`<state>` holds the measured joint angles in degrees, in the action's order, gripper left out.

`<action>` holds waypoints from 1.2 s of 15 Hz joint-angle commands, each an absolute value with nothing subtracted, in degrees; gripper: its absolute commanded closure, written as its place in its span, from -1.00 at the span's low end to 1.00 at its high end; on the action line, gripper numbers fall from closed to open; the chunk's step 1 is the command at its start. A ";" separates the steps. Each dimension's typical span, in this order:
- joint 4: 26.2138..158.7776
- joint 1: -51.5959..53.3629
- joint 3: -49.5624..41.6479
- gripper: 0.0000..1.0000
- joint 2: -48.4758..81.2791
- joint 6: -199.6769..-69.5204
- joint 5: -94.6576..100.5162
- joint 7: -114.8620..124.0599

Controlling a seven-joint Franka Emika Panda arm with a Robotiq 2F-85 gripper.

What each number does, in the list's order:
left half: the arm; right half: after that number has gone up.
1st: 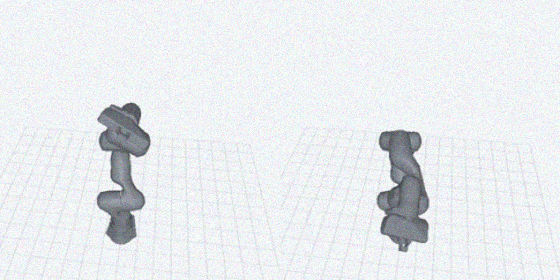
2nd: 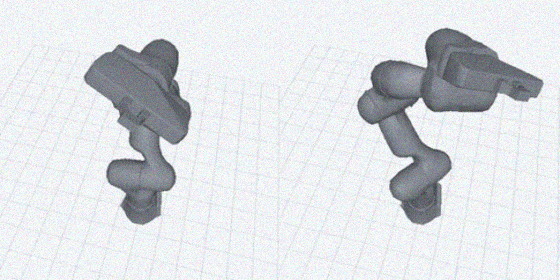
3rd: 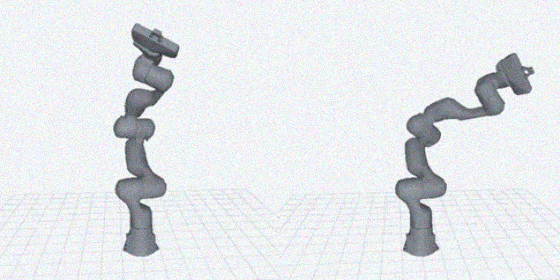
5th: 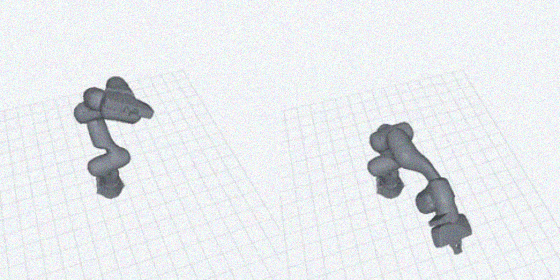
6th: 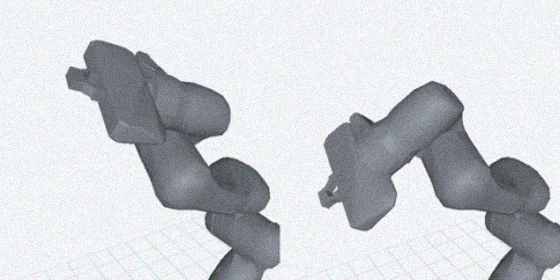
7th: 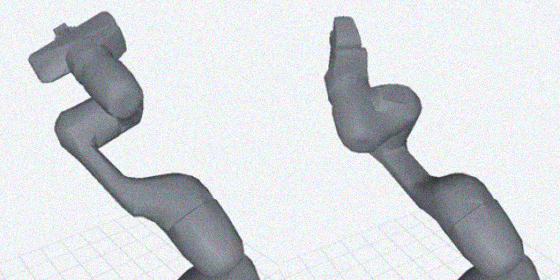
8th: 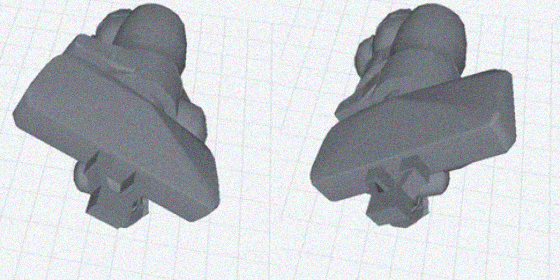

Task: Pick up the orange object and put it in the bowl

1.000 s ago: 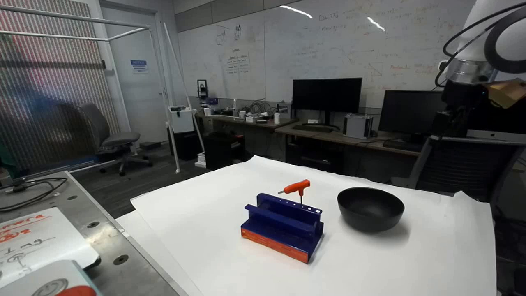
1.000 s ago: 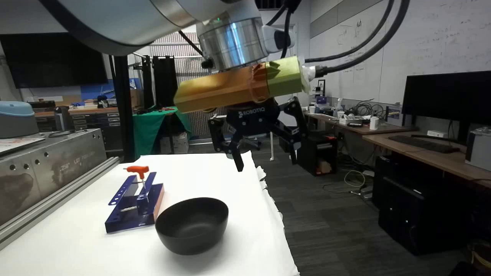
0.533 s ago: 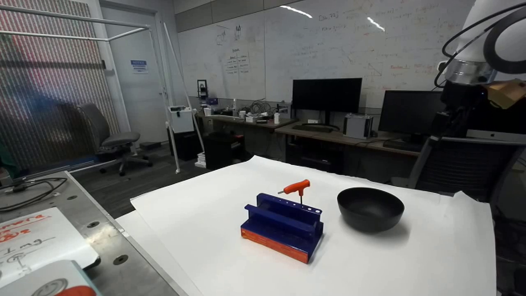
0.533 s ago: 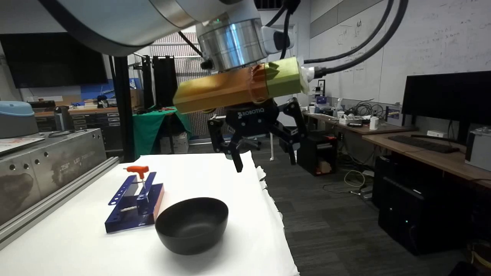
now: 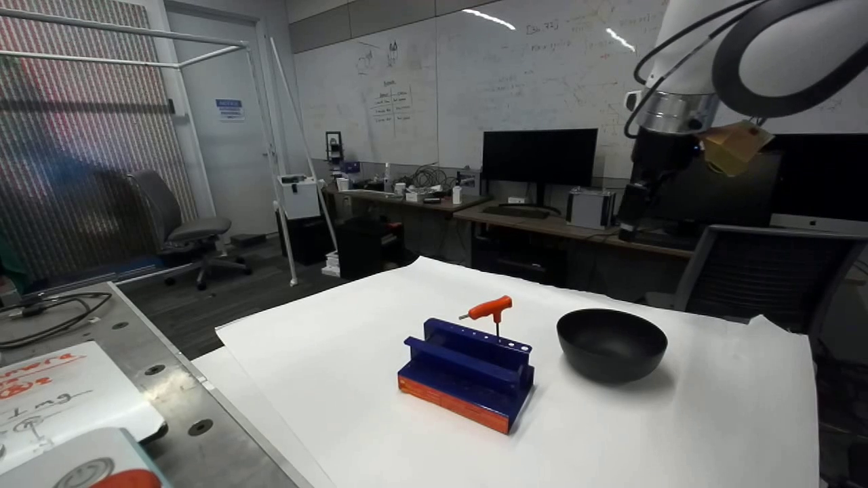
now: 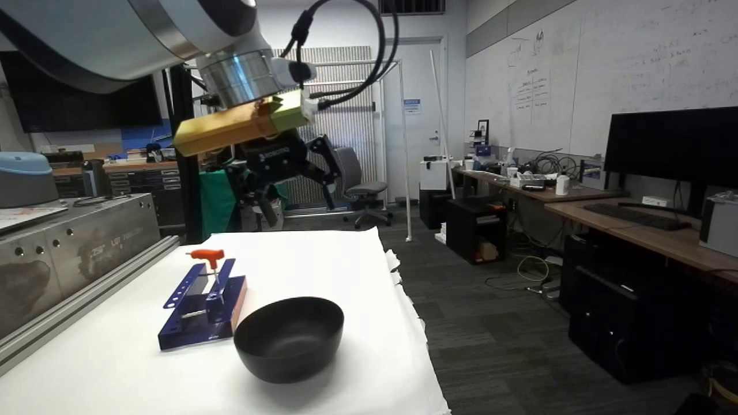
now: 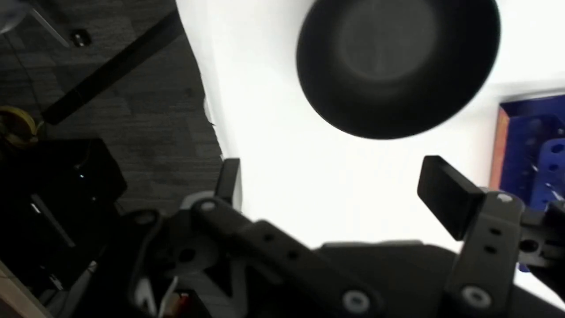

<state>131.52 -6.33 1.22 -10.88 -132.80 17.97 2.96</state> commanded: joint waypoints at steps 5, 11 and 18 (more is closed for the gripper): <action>111.24 1.03 4.39 -1.00 5.98 -127.46 18.44 3.87; 99.95 3.82 5.82 -1.00 16.92 -120.49 14.03 -14.71; 93.45 2.88 8.27 -1.00 23.05 -113.82 11.17 -36.63</action>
